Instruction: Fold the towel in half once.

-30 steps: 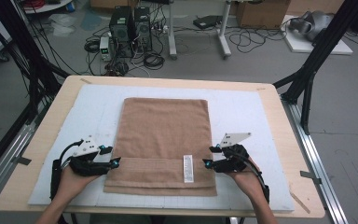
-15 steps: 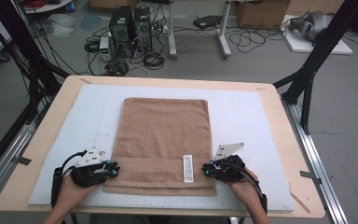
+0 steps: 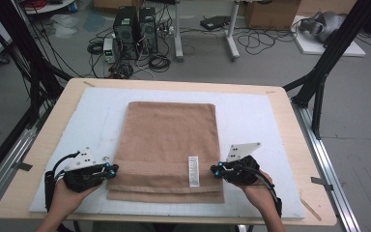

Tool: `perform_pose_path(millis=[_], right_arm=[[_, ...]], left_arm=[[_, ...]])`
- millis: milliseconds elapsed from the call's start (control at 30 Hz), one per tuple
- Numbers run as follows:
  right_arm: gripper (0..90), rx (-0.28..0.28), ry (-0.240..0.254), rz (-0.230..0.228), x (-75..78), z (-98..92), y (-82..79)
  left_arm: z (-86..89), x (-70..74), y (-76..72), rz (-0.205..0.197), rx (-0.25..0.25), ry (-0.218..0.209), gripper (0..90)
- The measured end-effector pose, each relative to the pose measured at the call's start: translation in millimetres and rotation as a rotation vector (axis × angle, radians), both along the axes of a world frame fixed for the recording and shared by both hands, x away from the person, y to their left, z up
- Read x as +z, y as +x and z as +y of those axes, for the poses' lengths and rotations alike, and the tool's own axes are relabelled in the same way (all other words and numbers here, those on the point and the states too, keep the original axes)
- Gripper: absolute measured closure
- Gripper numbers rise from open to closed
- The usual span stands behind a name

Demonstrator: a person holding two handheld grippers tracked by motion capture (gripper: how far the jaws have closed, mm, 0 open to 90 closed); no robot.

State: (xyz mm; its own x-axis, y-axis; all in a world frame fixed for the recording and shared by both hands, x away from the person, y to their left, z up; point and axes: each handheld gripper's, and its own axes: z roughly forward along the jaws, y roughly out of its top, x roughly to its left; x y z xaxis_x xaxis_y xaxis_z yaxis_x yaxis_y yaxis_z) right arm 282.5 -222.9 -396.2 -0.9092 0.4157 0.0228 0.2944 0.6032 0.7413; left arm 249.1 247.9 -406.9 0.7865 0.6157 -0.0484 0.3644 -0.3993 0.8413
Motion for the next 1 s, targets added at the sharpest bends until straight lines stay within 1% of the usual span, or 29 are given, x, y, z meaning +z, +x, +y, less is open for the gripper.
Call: perform_pose_path(millis=[33,67,100,133,167,267,333,400,467,500,533,567,600,633,667,733,767,833,867,1000], right_arm=[[86.5,0.0,-0.003,0.009,1.0,-1.3,-1.0],[87.5,0.0,-0.002,0.028,-0.4,-2.8,-0.7],[81.4,-0.006,-0.007,0.045,-3.4,-4.3,-0.6],[69.5,-0.031,-0.011,0.045,-7.5,-5.0,-0.7],[66.7,-0.052,-0.014,0.041,-11.0,-5.6,-1.2],[67.2,-0.02,0.02,0.044,-17.7,-6.5,-8.4],[66.0,0.009,0.022,0.055,-22.6,-3.7,-13.9],[64.6,0.033,0.018,0.063,-27.4,-0.3,-18.6],[63.5,0.041,-0.013,0.064,-33.7,4.5,-20.5],[64.3,0.047,-0.032,0.072,-37.4,7.1,-20.5],[66.5,0.049,-0.045,0.077,-41.0,9.5,-20.4],[72.4,0.051,-0.034,0.073,-42.8,10.3,-20.4],[81.4,0.061,-0.019,0.075,-43.6,10.1,-19.9],[85.5,0.068,-0.014,0.08,-43.9,10.5,-19.0],[87.1,0.069,-0.018,0.087,-42.8,10.8,-18.4],[87.8,0.078,-0.027,0.09,-40.0,11.8,-16.9],[87.8,0.076,-0.025,0.085,-38.0,11.6,-16.9],[87.9,0.075,-0.005,0.074,-31.8,9.5,-18.1],[87.8,0.074,0.004,0.066,-27.6,8.3,-19.0],[87.8,0.084,0.038,0.021,-8.3,5.5,-23.0]], left_arm=[[0.8,0.1,-1.7,0.014,-0.014,-0.005,89.6],[0.9,-1.5,-2.9,0.03,-0.024,0.001,88.6],[0.4,-4.1,-4.3,0.034,-0.013,0.025,81.2],[-0.2,-7.4,-6.3,0.03,-0.005,0.039,72.4],[-0.4,-10.7,-8.1,0.031,-0.014,0.041,70.1],[-2.3,-19.9,-10.3,0.046,-0.026,0.037,69.3],[-4.3,-24.4,-9.2,0.058,-0.032,0.047,68.3],[-7.2,-28.7,-7.3,0.071,-0.045,0.066,66.0],[-11.3,-34.2,-5.3,0.077,-0.053,0.099,65.7],[-12.8,-36.5,-5.4,0.072,-0.055,0.105,67.1],[-13.4,-37.4,-6.4,0.064,-0.053,0.096,69.9],[-13.3,-37.3,-6.2,0.064,-0.056,0.091,75.7],[-12.6,-36.9,-5.6,0.07,-0.054,0.085,80.9],[-12.4,-36.8,-4.6,0.076,-0.052,0.079,84.4],[-12.1,-36.2,-4.2,0.077,-0.051,0.08,85.6],[-11.8,-33.6,-5.4,0.066,-0.047,0.072,86.4],[-10.4,-31.0,-6.4,0.062,-0.046,0.06,86.5],[-5.9,-23.7,-8.2,0.052,-0.039,0.019,86.5],[-4.2,-19.7,-9.0,0.046,-0.037,0.007,86.5],[-1.1,-4.8,-13.0,0.015,-0.039,-0.008,86.6]])
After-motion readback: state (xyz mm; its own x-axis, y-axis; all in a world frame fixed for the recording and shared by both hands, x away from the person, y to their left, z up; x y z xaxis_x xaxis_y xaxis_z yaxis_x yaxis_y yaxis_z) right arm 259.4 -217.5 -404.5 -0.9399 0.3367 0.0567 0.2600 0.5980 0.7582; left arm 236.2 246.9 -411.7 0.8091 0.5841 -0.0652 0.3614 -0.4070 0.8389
